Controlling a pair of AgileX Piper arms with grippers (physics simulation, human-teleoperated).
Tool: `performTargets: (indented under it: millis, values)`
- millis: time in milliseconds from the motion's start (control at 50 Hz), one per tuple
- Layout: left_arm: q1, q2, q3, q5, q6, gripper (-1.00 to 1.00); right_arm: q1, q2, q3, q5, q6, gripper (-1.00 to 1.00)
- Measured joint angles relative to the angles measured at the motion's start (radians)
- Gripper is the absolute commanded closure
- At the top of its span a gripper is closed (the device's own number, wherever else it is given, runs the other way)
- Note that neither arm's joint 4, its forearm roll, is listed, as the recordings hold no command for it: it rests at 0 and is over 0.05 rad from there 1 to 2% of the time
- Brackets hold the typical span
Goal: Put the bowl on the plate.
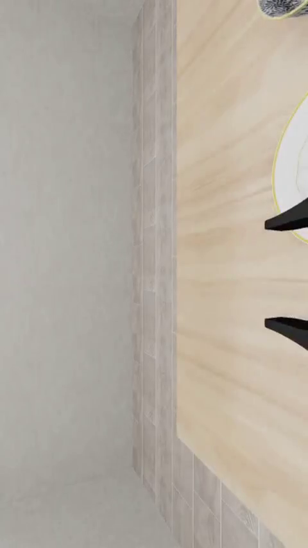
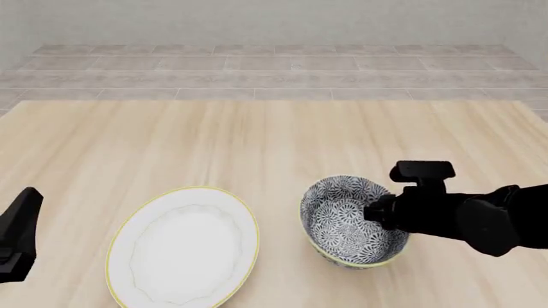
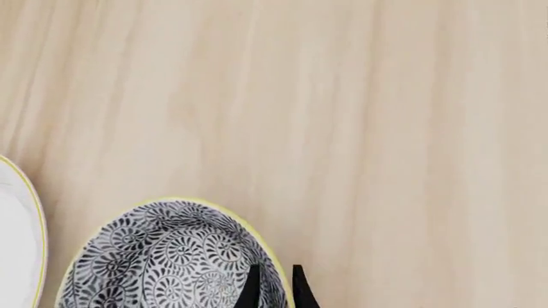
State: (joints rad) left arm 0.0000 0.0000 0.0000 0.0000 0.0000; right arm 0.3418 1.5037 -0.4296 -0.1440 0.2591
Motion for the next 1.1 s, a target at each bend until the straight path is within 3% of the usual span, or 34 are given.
performTargets:
  millis: [240, 520, 1100]
  values:
    - [0.0, 0.0, 0.0, 0.0, 0.0, -1.0, -0.006, -0.005, 0.004, -0.003, -0.019, 1.0]
    - [0.0, 0.0, 0.0, 0.0, 0.0, -1.0, -0.029, -0.12, -0.037, 0.087, -0.035, 1.0]
    - [0.0, 0.0, 0.0, 0.0, 0.0, -1.0, 0.001, -0.334, -0.285, 0.308, -0.114, 1.0]
